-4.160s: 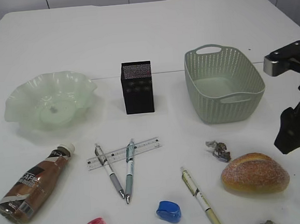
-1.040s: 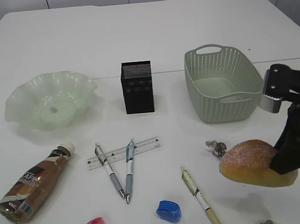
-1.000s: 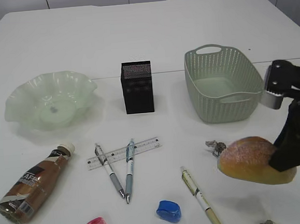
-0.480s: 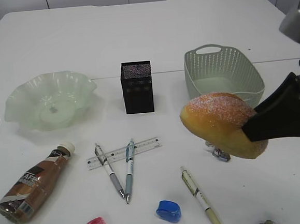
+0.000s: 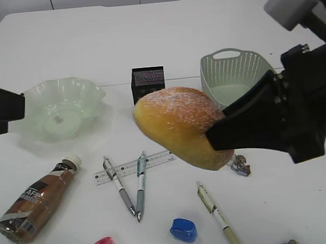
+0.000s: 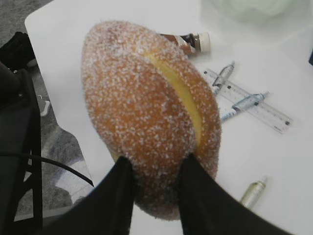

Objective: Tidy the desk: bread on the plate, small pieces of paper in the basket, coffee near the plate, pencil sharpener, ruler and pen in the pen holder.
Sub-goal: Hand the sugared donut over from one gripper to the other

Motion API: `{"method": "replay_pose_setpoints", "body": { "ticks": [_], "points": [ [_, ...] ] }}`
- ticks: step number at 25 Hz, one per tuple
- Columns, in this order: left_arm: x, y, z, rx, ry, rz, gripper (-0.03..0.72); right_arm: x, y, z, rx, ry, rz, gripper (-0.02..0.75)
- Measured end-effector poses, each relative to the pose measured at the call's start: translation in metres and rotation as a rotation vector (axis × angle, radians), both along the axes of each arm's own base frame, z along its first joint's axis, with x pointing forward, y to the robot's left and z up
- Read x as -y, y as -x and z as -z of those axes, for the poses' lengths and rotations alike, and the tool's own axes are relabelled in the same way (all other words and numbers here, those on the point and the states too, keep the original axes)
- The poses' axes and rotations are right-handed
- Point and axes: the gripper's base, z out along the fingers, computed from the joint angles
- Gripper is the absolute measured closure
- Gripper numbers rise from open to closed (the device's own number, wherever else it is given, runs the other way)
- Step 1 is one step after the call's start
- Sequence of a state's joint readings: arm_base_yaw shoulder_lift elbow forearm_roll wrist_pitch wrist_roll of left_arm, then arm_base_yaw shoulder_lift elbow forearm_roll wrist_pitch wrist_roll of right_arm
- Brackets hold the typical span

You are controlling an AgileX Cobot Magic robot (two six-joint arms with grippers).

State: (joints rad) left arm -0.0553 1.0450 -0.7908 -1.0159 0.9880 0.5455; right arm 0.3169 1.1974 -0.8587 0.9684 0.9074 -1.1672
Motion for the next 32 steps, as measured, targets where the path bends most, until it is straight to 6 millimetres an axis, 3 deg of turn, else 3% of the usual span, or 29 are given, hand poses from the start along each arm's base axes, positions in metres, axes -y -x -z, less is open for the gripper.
{"method": "replay_pose_setpoints", "body": {
  "ticks": [5,9,15,21,32],
  "points": [
    [0.006,-0.005,0.000,0.019,0.073,0.059,0.211,-0.025,0.010,-0.003,0.046,-0.025,-0.049,0.541],
    [0.015,-0.002,-0.004,0.085,0.085,0.135,0.180,-0.032,0.009,-0.003,0.042,-0.062,-0.028,0.541],
    [0.040,0.006,-0.010,0.186,0.128,0.252,0.095,-0.036,0.003,0.002,0.007,-0.085,-0.003,0.541],
    [0.057,0.001,0.000,0.169,0.129,0.306,0.090,-0.038,0.002,-0.001,-0.013,-0.127,0.016,0.541],
    [0.067,-0.018,0.017,0.191,0.138,0.360,0.095,-0.038,0.003,-0.002,-0.023,-0.140,0.015,0.541]
  ]
}}
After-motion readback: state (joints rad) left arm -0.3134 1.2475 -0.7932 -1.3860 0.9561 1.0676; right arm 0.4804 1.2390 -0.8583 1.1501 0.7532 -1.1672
